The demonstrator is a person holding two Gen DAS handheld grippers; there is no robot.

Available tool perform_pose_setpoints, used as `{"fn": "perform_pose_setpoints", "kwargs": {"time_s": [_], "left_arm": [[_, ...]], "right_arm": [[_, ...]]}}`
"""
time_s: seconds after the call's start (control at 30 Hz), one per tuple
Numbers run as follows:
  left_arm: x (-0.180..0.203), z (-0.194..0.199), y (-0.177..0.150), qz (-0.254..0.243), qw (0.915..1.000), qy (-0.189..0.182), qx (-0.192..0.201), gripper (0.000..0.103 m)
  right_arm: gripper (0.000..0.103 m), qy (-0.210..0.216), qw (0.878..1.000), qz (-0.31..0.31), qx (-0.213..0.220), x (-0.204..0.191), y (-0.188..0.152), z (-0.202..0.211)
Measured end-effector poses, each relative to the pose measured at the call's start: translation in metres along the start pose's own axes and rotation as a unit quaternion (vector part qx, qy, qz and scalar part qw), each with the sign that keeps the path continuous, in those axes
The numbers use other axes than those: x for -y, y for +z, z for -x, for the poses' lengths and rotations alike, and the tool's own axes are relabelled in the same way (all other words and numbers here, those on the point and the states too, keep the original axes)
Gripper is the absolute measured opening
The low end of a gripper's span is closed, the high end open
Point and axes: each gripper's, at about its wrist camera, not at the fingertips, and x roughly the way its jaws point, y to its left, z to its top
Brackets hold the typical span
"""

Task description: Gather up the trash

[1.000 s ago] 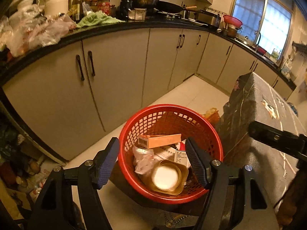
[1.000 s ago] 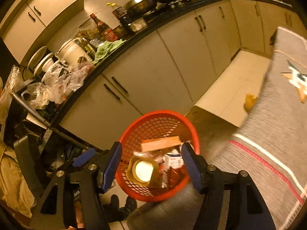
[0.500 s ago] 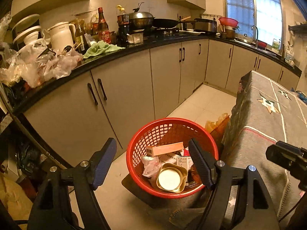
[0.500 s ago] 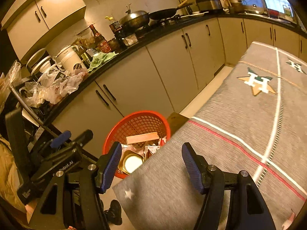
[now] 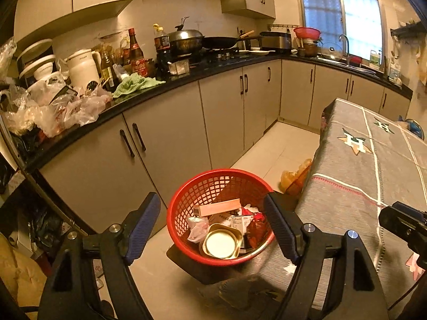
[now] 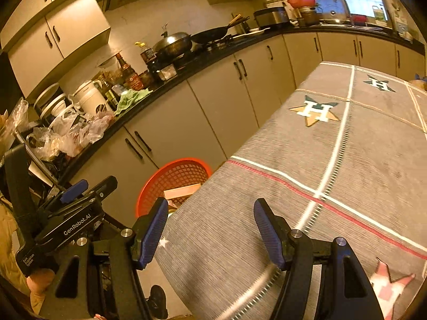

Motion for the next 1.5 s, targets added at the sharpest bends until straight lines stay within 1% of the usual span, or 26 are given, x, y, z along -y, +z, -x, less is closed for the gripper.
{"fn": "perform_pose_setpoints", "kwargs": {"time_s": [0.1,0.2,0.37,0.47,0.6,0.67,0.77,0.83,0.97,1.1,1.27,1.4,1.5], "left_arm": [[0.007,0.007,0.001,-0.005,1.0000,0.001,0.006,0.080],[0.014,0.015,0.002,-0.009,0.9998,0.005,0.017,0.085],[0.025,0.033,0.004,-0.005,0.9985,0.014,0.052,0.093],[0.027,0.043,0.006,0.007,0.9972,0.018,0.072,0.095],[0.028,0.061,0.009,0.026,0.9931,0.024,0.112,0.098],[0.029,0.070,0.010,0.032,0.9904,0.029,0.132,0.102],[0.031,0.083,0.011,0.037,0.9853,0.049,0.159,0.103],[0.031,0.090,0.011,0.041,0.9830,0.052,0.171,0.103],[0.030,0.094,0.013,0.053,0.9821,0.053,0.173,0.103],[0.032,0.094,0.012,0.051,0.9823,0.060,0.170,0.103],[0.033,0.092,0.011,0.051,0.9833,0.052,0.167,0.103],[0.032,0.090,0.008,0.053,0.9838,0.059,0.161,0.103],[0.030,0.088,0.005,0.061,0.9844,0.053,0.156,0.103]], "right_arm": [[0.072,-0.008,1.000,0.002,0.011,0.004,-0.003,0.012],[0.073,-0.013,1.000,0.001,0.021,0.008,-0.005,0.024],[0.074,-0.022,0.999,0.001,0.037,0.015,-0.009,0.041],[0.074,-0.026,0.999,0.001,0.044,0.018,-0.011,0.050],[0.074,-0.028,0.998,0.002,0.057,0.021,-0.014,0.064],[0.075,-0.030,0.997,0.003,0.064,0.023,-0.015,0.070],[0.076,-0.033,0.997,0.004,0.074,0.024,-0.017,0.078],[0.076,-0.033,0.996,0.002,0.078,0.026,-0.018,0.082],[0.077,-0.035,0.996,-0.001,0.081,0.027,-0.022,0.086],[0.077,-0.037,0.996,0.000,0.080,0.027,-0.023,0.086],[0.077,-0.038,0.996,0.001,0.080,0.026,-0.024,0.086],[0.077,-0.041,0.996,0.001,0.078,0.026,-0.024,0.084],[0.077,-0.043,0.996,0.004,0.077,0.024,-0.026,0.082]]}}
